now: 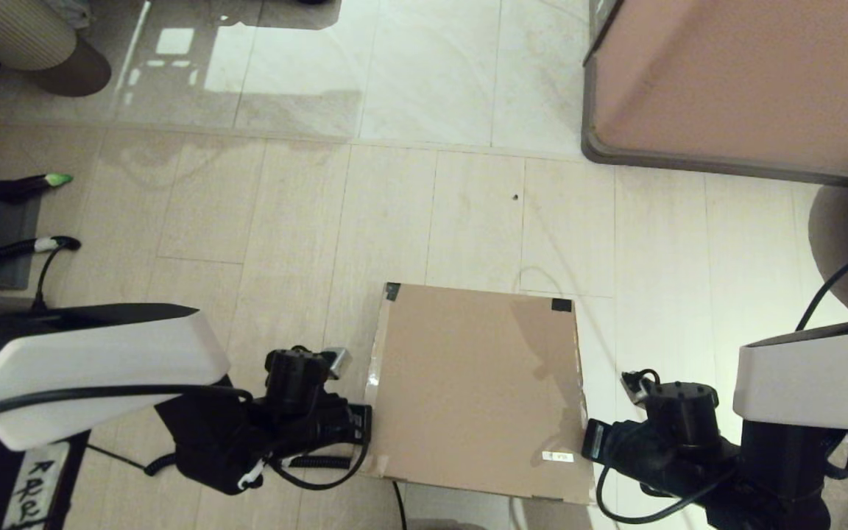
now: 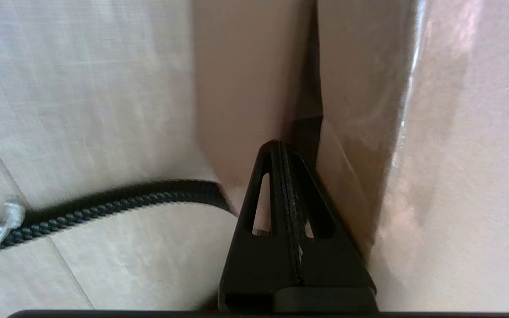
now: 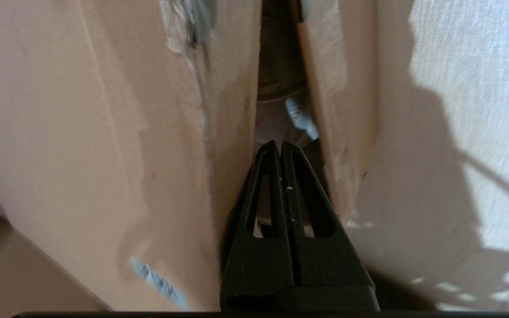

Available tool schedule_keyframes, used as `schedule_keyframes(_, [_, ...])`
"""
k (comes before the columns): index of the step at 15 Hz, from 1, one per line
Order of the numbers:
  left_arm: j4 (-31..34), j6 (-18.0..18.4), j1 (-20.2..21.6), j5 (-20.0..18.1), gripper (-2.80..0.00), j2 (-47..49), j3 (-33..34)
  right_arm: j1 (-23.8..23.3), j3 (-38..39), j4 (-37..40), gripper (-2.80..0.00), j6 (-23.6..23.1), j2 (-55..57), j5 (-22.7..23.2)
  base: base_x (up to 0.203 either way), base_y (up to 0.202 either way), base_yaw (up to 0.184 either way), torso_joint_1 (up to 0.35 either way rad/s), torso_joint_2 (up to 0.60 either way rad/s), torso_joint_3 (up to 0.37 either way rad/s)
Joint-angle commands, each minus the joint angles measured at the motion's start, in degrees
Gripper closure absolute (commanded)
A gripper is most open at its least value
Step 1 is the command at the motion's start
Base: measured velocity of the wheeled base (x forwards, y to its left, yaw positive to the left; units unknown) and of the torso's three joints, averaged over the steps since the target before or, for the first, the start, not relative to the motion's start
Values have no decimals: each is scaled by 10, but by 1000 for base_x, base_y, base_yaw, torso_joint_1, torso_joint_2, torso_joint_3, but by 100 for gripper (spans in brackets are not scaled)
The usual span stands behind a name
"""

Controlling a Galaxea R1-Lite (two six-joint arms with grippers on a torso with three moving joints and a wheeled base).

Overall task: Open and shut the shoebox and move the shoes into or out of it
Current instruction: Open the shoe box

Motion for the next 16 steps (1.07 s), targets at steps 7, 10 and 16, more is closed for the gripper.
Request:
schedule_keyframes(7, [-2, -5, -3, 2, 0, -96, 53, -1, 70, -6, 0, 96, -101, 28, 0, 0, 0, 0, 0, 0])
schedule_keyframes(10, [-2, -16, -3, 3, 0, -113, 57, -2, 99, -5, 0, 141, -138, 71, 0, 0, 0, 0, 0, 0])
schedule_keyframes(16, [-4, -22, -3, 6, 0, -139, 60, -5, 161, -7, 0, 183, -179, 140, 0, 0, 0, 0, 0, 0])
